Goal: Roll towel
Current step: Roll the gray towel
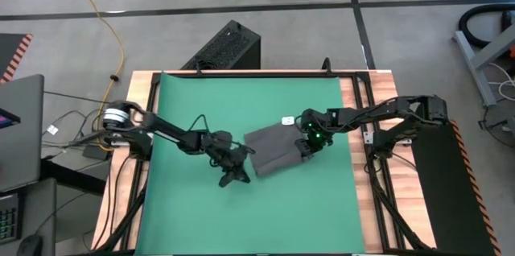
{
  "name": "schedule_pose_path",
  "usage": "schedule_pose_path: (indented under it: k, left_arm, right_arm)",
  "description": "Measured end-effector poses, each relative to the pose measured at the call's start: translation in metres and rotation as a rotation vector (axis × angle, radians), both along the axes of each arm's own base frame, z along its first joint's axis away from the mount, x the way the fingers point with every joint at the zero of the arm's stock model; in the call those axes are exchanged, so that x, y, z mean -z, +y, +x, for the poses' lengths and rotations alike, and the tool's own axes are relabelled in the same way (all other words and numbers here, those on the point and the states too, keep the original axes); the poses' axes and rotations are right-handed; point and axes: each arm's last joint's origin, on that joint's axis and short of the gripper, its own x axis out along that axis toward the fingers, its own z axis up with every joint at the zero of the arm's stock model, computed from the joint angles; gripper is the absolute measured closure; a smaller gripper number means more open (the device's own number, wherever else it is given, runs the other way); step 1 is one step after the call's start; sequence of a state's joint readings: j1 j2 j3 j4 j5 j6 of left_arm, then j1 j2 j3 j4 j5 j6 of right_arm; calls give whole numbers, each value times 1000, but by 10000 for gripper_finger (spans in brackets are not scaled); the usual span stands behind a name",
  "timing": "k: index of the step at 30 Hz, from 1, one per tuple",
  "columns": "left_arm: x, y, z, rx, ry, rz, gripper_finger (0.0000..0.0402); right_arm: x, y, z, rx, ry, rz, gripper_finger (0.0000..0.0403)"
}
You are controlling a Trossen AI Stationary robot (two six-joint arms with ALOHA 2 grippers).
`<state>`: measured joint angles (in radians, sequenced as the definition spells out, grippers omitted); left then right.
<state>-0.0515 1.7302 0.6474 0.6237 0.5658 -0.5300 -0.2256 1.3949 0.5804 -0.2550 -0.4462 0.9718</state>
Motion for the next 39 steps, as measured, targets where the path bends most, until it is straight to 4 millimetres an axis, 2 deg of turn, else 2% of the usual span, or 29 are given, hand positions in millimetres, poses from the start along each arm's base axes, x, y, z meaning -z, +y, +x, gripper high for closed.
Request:
schedule_pose_path:
  k: [3,6,9,13,22,27,30,39]
  left_arm:
    - [-26,1,1,-87,-138,110,401]
    - [-45,-3,7,-94,-211,290,401]
    - [-58,-14,18,-24,-176,492,401]
    - [-65,-23,37,69,-120,764,402]
    - [-79,-32,84,139,-139,869,402]
    - [-63,-37,98,244,-49,888,401]
    - [-54,-35,103,243,-23,897,401]
    - [-40,-11,102,156,96,896,401]
  right_arm:
    - [0,0,0,0,0,0,336]
    - [0,0,0,0,0,-2,336]
    - [0,0,0,-8,-3,-9,336]
    - [0,0,0,-21,-7,-18,336]
    - [0,0,0,-43,-19,-44,336]
    - [0,0,1,-53,-25,-51,336]
    - [0,0,0,-58,-25,-60,336]
    - [0,1,0,-63,-24,-69,336]
